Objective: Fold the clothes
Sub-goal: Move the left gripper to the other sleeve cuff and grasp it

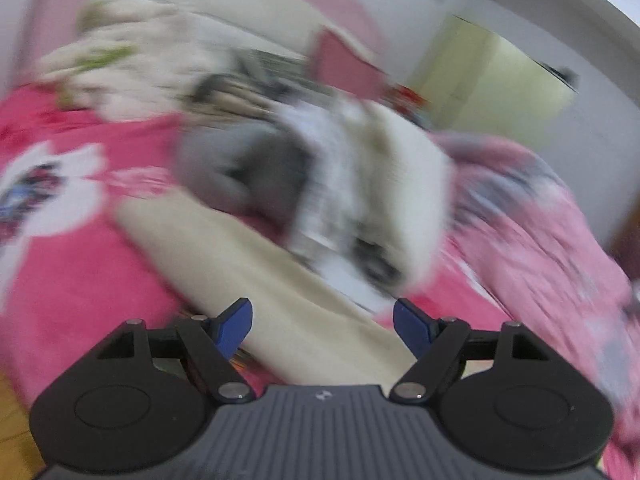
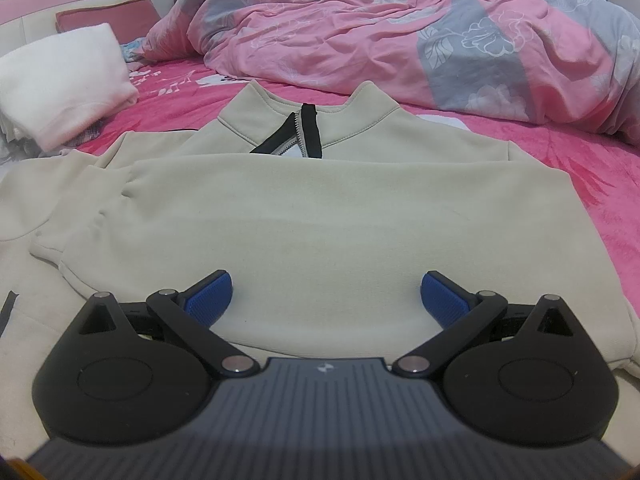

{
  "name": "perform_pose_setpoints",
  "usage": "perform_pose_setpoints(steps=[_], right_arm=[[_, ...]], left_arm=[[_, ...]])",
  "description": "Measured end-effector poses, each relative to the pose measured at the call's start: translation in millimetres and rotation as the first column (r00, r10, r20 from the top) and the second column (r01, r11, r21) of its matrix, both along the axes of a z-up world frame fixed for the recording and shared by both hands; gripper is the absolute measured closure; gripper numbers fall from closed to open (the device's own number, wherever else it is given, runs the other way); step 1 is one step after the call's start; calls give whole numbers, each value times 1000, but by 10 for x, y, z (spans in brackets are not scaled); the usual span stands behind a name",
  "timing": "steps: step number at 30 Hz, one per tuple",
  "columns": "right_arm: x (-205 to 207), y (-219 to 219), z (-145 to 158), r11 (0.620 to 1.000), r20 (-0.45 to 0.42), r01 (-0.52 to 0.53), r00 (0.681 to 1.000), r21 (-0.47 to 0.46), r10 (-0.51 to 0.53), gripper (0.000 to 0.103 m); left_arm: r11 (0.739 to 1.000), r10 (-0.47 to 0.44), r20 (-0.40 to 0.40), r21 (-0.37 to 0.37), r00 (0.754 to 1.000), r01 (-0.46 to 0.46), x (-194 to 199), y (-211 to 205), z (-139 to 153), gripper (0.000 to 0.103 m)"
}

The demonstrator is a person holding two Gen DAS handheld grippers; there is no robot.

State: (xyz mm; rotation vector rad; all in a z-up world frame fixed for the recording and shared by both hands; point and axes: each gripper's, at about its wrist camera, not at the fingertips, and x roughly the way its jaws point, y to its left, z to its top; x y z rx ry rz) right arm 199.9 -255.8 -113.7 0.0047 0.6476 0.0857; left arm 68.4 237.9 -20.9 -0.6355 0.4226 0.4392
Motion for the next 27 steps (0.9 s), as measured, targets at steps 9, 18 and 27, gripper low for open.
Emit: perform_pose_setpoints(steps=[9,18,27], right_arm=[[1,2,1,1000,0,2,1000,-3,-2,1],[3,-4,3,1000,1,2,1000,-4,-2,1],[1,-6,-2,1000,2,1,1000,-4,-1,1]], left_arm=[[946,273,-27,-171,962,-274,40,957,-294,34],[943,284,-84,-156,955,-294,258,1120,-542,70],[956,294,-39,12,955,-294,308,836,-375,90]])
